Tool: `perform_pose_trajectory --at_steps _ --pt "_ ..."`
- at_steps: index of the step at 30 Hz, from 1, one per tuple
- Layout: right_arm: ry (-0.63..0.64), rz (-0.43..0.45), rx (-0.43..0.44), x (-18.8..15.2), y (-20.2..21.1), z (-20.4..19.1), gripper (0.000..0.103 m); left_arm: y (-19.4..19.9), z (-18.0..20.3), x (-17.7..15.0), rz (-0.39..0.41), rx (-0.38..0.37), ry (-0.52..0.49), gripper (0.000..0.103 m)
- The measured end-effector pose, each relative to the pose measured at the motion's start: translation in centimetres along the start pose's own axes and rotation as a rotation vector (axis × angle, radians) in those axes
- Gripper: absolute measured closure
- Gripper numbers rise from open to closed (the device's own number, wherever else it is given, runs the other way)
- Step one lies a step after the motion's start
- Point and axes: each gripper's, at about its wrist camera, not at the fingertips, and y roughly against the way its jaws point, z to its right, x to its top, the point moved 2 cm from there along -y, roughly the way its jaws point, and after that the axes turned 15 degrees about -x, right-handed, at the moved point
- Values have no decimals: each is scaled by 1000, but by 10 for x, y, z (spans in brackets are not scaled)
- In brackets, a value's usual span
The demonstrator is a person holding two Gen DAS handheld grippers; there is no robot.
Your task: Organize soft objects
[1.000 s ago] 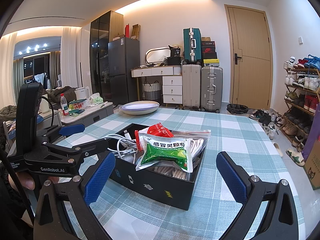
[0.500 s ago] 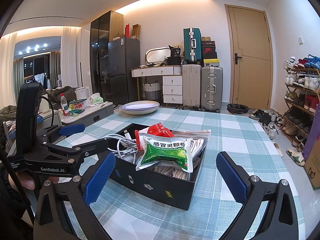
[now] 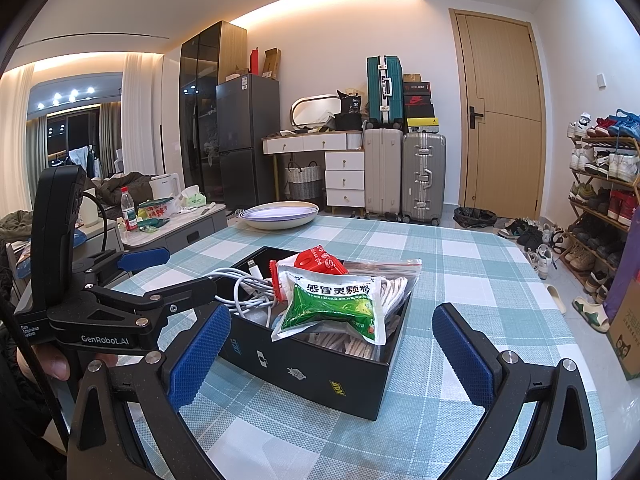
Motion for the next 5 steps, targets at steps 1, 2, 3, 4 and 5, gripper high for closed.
perform_pose_trajectory --at_steps 1,2,3,4,5 --pt "0 0 0 0 0 0 0 0 0 0 1 -1 -1 0" --pt "0 -1 0 0 0 0 0 1 0 0 2 -2 -2 0" --pt "0 -1 0 0 0 0 0 1 0 1 3 -2 -4 0" --pt "0 0 0 0 0 0 0 1 0 1 3 -1 -6 0" --pt "0 0 0 0 0 0 0 2 0 2 3 -1 -7 0"
